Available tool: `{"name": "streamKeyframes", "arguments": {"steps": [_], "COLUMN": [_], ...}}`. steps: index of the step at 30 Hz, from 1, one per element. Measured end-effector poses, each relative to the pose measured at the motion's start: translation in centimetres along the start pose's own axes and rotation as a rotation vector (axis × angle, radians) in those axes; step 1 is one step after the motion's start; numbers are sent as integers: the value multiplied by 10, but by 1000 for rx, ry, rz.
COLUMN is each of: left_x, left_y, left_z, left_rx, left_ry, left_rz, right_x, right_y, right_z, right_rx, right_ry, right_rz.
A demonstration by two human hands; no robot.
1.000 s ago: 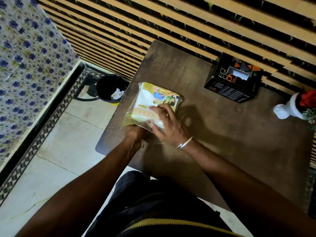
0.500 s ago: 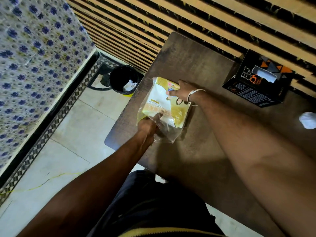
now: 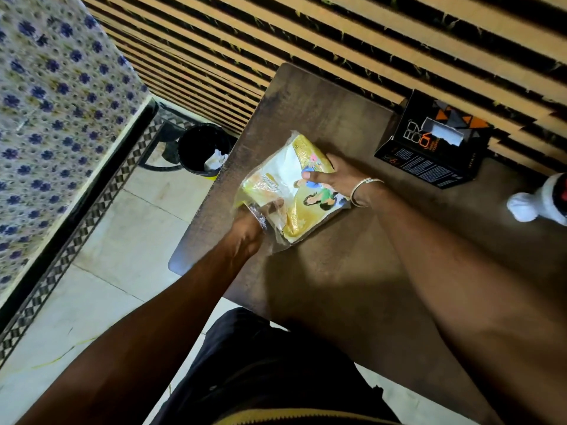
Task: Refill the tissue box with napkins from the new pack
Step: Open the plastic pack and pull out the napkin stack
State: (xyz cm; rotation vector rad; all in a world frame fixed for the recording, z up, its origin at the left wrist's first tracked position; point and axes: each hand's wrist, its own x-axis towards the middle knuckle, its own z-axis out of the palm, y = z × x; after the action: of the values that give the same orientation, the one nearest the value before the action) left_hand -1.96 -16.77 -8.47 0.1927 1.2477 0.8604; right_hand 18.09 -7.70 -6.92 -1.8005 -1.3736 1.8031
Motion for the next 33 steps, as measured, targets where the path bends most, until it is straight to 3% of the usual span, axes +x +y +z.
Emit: {"name": "streamKeyframes", "arguments": {"steps": [4,12,18,23,26,33], "left_x": [-5,-4,-3,-4,-6,-7], "left_y": [7,4,3,15,19,45], "left_z": [4,10,4,1,-2,-26], "left_rx": [-72,88,248,315,347,284], "left_ry": [-51,-182,-114,-191,-102,54], "left_rz": [-75,10,-62,106,140,174], "right_x": [-14,-23,-25,-27,-26,-9], "right_y": [1,-1,7,20,26,45], "right_z": [-9,-15,-17,-17,-16,-22], "right_rx": [185,263,281,252,251,214], "right_ry": [19,-8,45,116,144,520], "right_rz": [-29,-21,-22,-26,-16,66]}}
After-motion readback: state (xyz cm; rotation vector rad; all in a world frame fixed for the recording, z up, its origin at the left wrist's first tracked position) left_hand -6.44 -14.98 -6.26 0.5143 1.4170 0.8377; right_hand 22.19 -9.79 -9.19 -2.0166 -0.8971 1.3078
